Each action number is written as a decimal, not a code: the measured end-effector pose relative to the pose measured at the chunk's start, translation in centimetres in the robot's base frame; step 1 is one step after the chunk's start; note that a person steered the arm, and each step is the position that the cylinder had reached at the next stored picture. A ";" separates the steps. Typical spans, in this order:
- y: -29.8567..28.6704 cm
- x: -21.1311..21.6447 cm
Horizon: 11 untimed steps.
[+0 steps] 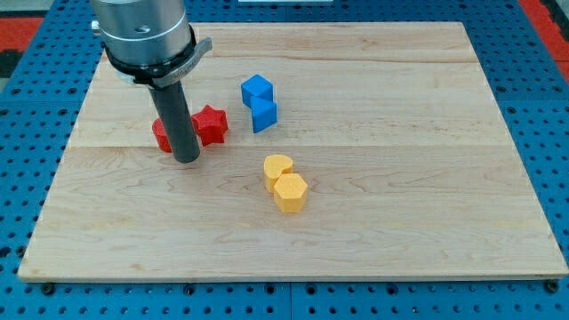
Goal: Move red star towards the left of red circle
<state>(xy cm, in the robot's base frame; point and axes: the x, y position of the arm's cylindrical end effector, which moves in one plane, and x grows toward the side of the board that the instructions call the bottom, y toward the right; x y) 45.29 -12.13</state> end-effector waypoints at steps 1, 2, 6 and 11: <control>0.8 -2.3; 1.4 -2.7; 4.9 -5.1; 3.2 -13.2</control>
<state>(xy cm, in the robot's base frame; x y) 32.09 -8.96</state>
